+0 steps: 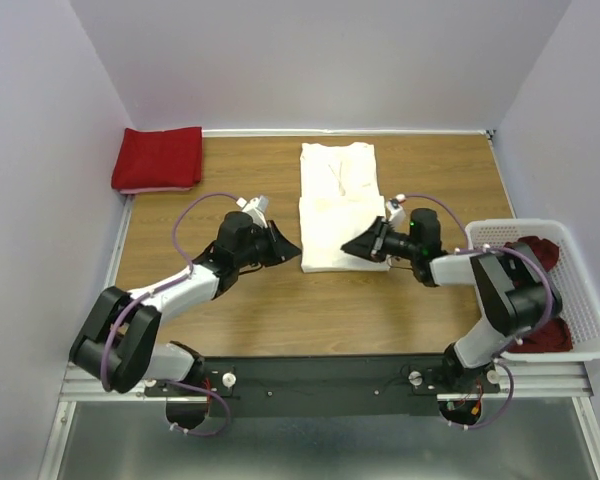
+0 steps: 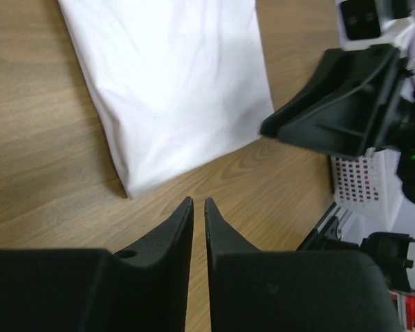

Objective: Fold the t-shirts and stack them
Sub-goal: Fold the tshirt

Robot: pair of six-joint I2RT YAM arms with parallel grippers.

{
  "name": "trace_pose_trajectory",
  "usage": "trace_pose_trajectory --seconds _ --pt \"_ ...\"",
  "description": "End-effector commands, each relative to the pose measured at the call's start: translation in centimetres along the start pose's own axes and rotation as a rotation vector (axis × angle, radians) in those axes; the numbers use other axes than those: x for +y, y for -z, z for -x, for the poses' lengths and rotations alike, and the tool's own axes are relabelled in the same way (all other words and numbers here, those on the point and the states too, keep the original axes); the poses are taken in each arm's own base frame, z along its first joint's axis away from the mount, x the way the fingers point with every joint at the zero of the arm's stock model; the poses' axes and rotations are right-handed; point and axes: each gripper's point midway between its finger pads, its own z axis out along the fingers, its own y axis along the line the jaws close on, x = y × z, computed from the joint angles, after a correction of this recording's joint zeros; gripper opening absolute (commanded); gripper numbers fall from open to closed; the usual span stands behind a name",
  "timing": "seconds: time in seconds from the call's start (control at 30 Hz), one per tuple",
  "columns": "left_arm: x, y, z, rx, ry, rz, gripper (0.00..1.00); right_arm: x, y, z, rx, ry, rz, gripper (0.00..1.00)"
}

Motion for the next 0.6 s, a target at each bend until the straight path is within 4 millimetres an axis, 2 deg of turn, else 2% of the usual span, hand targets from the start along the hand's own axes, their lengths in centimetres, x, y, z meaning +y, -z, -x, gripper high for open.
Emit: trace_pose_trajectory --seconds 0.0,0.1,0.13,0.2,0.23,0.3,0.33,0.37,0.43,0.5,0.57 --pt "-0.3 1.4 2.3 -0.121 -0.052 0.037 0.26 1.1 -4.0 -1.5 0.077 0.008 0.102 0.36" --pt "-0.2 2.5 3.3 -0.171 -0.074 0.069 0.37 0.1 -5.5 -2.2 0.101 -0.04 0.132 0.36" --pt "-0.8 3.2 3.9 -0.205 -0.099 0.064 0.39 -0.8 -5.9 -2.8 0.115 -0.065 0.118 0.36" --pt "-0.7 4.2 4.7 -0.247 -0.115 0.09 0.49 -3.6 -6.4 -4.4 0.147 -0.122 0.071 0.36" --pt "-0.9 5.3 5.6 -0.3 -0.136 0.109 0.53 -5.0 -6.5 -5.4 0.166 -0.152 0.041 0.36" --pt "-1.2 6.6 7.0 -0.366 -0.167 0.132 0.64 -6.2 -6.2 -6.3 0.175 -0.173 0.012 0.36" --pt "-1.4 7.9 8.1 -0.431 -0.181 0.16 0.65 -6.1 -6.1 -6.4 0.177 -0.173 0.014 0.36" --pt "-1.7 8.7 8.9 -0.464 -0.217 0.172 0.72 -5.0 -6.0 -5.9 0.166 -0.158 0.035 0.36" --pt "-2.1 11.0 10.5 -0.56 -0.244 0.203 0.77 -3.2 -5.8 -4.7 0.138 -0.132 0.067 0.36" --pt "-1.7 12.6 11.5 -0.622 -0.279 0.259 0.85 -0.4 -6.0 -2.6 0.098 -0.1 0.116 0.36" --pt "-2.3 14.7 12.3 -0.692 -0.304 0.265 0.89 1.1 -6.3 -1.4 0.084 -0.087 0.145 0.36"
